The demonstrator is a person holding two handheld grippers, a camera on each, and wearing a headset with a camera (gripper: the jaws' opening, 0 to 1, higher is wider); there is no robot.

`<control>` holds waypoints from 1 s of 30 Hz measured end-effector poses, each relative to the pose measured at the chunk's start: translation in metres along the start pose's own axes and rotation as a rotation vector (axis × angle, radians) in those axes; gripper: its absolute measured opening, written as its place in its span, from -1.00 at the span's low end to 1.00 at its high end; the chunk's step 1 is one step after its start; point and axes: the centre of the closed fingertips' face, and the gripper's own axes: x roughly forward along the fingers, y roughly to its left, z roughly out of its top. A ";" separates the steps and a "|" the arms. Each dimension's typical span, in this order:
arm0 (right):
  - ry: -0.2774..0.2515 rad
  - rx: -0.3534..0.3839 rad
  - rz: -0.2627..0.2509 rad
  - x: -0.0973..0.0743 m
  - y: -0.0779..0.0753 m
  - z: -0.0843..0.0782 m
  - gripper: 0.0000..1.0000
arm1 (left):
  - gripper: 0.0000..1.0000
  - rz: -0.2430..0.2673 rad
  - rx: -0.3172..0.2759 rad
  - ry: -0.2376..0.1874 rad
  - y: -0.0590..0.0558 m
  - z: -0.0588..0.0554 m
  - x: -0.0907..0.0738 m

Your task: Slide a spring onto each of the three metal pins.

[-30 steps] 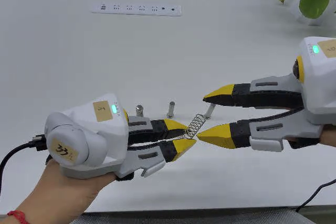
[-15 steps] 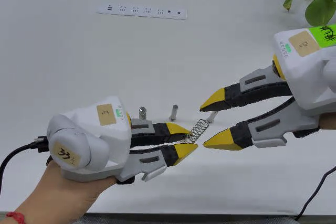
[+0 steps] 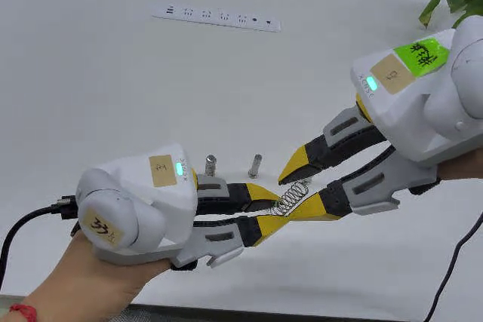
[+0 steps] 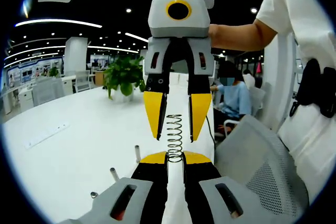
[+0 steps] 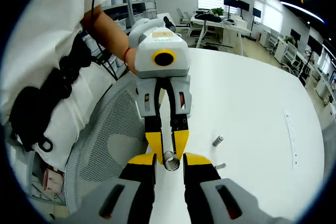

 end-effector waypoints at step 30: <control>0.078 -0.044 0.052 0.006 0.003 -0.003 -0.76 | -0.79 -0.003 0.002 -0.001 -0.002 -0.005 -0.002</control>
